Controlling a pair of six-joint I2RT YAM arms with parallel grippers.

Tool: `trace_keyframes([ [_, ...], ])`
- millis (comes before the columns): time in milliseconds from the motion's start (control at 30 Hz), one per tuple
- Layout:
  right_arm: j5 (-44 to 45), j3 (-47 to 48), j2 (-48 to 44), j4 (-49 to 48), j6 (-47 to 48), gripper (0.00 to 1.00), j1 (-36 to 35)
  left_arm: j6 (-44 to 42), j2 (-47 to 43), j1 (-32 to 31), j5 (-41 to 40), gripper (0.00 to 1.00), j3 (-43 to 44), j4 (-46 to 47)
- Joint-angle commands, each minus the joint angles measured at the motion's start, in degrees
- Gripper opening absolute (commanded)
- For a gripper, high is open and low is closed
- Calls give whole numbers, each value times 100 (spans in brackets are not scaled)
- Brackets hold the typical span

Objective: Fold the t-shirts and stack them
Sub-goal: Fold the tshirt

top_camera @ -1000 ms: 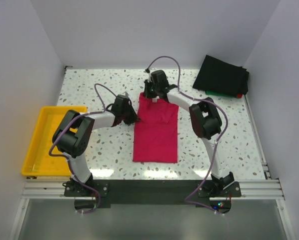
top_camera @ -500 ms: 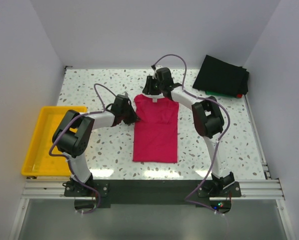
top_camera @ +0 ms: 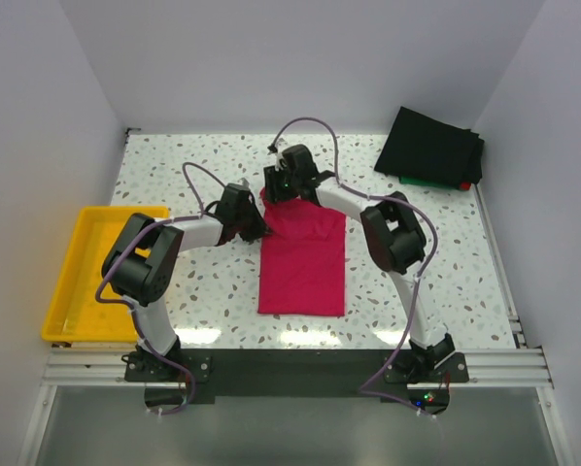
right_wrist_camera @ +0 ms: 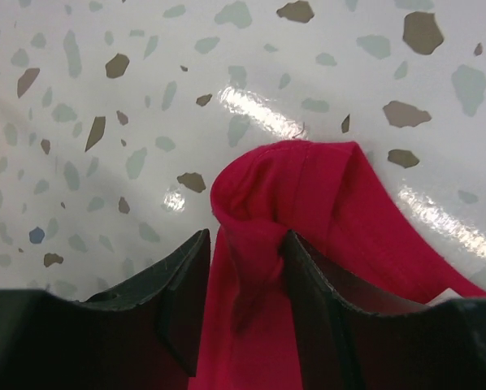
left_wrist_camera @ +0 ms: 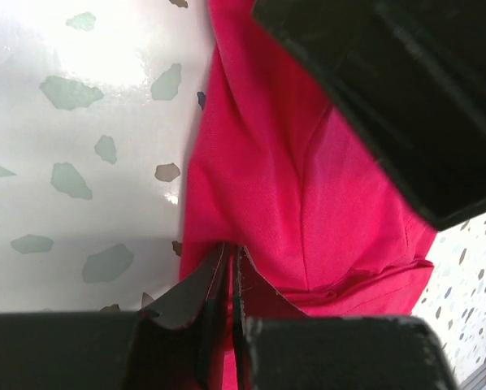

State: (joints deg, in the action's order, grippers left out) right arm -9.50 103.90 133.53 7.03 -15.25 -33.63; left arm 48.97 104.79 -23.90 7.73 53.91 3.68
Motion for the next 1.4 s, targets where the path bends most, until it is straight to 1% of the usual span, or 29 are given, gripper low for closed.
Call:
trace_keyframes([
  [0,273,-71,-407,106,312,45,-21,16,138,79,-26,10,14,27],
  [100,308,-203,-469,80,329,41,-21,25,138,79,-17,10,14,36],
  [133,369,-264,-521,53,321,37,-30,25,138,87,-17,10,6,36],
  [167,413,-291,-548,62,320,28,-21,25,138,79,-17,10,5,45],
  [200,483,-317,-583,53,312,24,-21,25,138,79,-8,10,14,45],
  [267,685,-379,-706,53,294,16,-21,34,155,79,-8,10,14,45],
  [300,790,-379,-750,105,285,15,-21,34,147,79,9,10,6,53],
  [333,1174,-388,-933,193,216,10,-21,42,147,87,1,10,-3,54],
  [600,1503,-335,-1040,466,127,7,-21,42,164,87,18,10,-3,71],
  [767,1644,-178,-724,659,57,7,-21,34,164,79,27,9,-3,71],
  [900,1627,-150,-557,748,-48,9,-12,42,164,79,27,9,5,80],
  [933,1600,-159,-531,747,-57,14,-12,42,182,87,27,9,5,80],
  [1000,1495,-186,-495,695,-40,19,-21,42,191,87,45,9,23,80],
  [1033,1469,-168,-486,677,-23,25,-21,42,199,87,45,9,23,80],
  [1133,1407,-2,-381,791,56,33,-12,51,208,87,62,9,23,98],
  [1167,1381,42,-372,818,83,37,-21,51,208,87,62,9,14,106],
  [1233,1284,8,-416,739,171,42,-12,51,208,79,71,9,6,115],
  [1267,1240,-18,-442,608,206,47,-12,42,199,79,71,9,14,115],
  [1367,1029,60,-512,405,320,50,-21,51,217,87,80,9,14,124],
])
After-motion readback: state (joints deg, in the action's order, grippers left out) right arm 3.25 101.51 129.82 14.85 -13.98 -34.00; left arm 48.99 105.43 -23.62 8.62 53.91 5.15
